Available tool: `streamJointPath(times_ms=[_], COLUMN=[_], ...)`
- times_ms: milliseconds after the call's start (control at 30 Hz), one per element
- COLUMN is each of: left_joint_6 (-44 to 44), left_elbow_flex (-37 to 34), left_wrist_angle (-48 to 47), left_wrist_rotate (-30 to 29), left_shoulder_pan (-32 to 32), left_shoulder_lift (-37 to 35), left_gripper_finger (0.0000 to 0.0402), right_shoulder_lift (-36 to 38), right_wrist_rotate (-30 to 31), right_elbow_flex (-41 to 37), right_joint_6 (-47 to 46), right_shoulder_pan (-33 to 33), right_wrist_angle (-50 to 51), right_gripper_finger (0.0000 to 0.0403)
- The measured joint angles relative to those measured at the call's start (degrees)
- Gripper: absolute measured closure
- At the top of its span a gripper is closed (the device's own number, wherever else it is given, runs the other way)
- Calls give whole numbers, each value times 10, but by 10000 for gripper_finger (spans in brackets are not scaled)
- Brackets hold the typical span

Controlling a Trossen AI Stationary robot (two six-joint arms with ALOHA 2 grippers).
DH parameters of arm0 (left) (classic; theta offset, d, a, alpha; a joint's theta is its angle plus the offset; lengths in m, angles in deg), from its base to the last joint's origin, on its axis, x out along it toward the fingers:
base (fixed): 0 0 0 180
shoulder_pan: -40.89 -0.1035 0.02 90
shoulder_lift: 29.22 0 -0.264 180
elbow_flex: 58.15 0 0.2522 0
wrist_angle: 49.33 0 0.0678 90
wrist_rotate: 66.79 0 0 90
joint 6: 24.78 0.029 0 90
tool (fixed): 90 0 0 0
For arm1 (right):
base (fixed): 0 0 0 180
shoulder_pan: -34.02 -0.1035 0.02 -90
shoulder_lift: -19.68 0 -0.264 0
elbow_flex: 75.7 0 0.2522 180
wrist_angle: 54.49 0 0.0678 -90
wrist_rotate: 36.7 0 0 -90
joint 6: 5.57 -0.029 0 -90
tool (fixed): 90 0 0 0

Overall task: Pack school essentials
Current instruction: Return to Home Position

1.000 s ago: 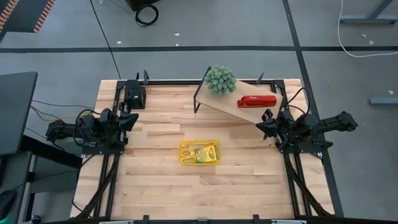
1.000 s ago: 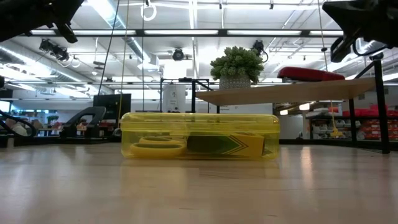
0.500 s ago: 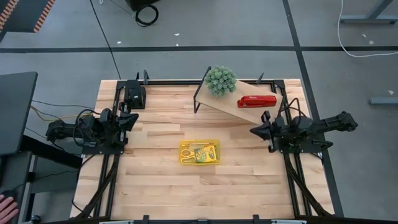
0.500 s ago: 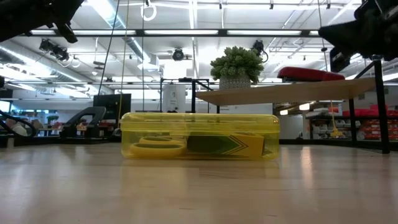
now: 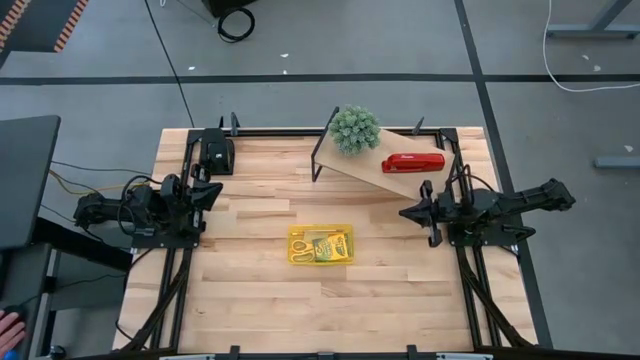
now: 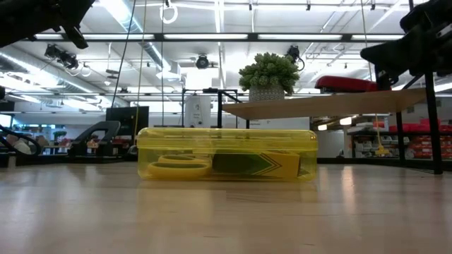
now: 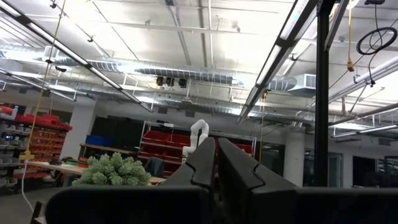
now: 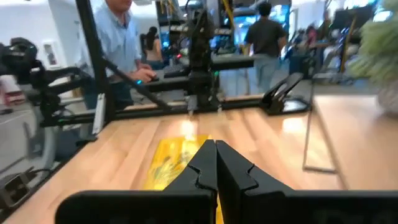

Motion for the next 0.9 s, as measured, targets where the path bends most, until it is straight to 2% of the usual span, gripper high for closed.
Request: streamJointPath(times_ms=[267,633,900], left_joint_6=[0,0,0], left_elbow_flex=[0,0,0], left_wrist_angle=[0,0,0], left_wrist_rotate=[0,0,0], left_shoulder_pan=[0,0,0], left_shoulder_lift=[0,0,0], left_gripper_finger=[366,378,368], right_shoulder_lift=[0,0,0], right_wrist_rotate=[-2,-2,-2], right_elbow_flex=[0,0,0], right_joint_6=[-21,-22,-22], right_shoulder_pan=[0,0,0], right_wrist_angle=[23,23,23], right_gripper_finger=[397,397,397])
